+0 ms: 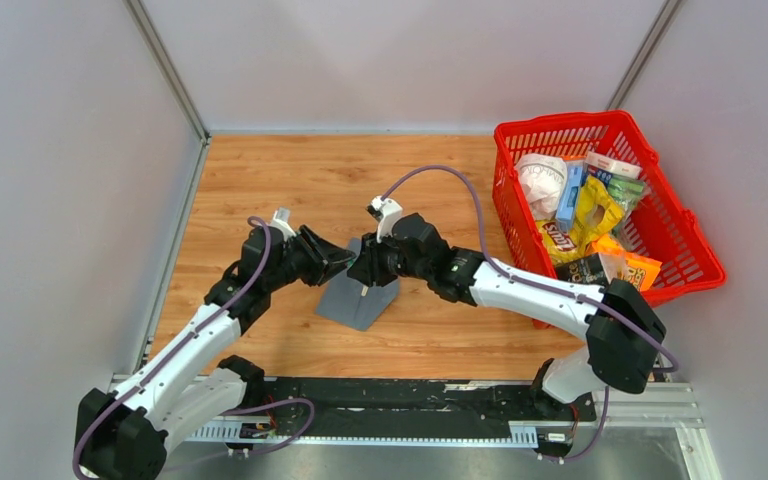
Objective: Place the letter into the envelope and seal it
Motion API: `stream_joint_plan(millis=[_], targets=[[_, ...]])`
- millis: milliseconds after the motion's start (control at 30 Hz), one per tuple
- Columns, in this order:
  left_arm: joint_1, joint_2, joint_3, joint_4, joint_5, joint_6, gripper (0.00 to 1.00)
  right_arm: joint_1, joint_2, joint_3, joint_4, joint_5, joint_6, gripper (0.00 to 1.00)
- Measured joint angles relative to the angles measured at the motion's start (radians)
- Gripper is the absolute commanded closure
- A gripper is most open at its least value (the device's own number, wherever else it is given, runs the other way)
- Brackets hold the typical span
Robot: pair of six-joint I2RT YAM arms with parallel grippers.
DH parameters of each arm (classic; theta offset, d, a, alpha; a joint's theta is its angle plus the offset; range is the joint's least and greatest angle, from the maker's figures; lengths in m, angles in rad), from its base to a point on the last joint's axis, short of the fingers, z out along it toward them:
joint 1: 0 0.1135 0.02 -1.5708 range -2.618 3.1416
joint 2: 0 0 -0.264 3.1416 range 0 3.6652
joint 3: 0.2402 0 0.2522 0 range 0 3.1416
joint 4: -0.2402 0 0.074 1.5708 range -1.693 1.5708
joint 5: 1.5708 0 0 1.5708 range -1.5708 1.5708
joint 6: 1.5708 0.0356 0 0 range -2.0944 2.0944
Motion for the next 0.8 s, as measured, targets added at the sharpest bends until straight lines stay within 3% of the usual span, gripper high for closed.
stream_joint_plan(millis=[67, 167, 300, 400, 800], targets=[[0.0, 0.003, -0.002, -0.001, 0.002, 0.001, 0.76, 0.0, 0.006, 0.005, -0.008, -0.005, -0.015, 0.99], [0.001, 0.005, -0.008, 0.008, 0.005, -0.006, 0.83, 0.0, 0.023, 0.029, -0.036, -0.008, -0.042, 0.95], [0.004, 0.01, -0.008, 0.006, 0.003, -0.003, 0.96, 0.0, 0.043, 0.05, -0.063, -0.019, -0.063, 0.77], [0.003, 0.013, -0.008, 0.003, 0.009, 0.001, 0.98, 0.0, 0.044, 0.051, -0.075, -0.021, -0.069, 0.64], [0.003, 0.013, -0.008, -0.047, -0.015, 0.041, 0.99, 0.002, 0.01, 0.045, -0.089, -0.03, -0.085, 0.59]])
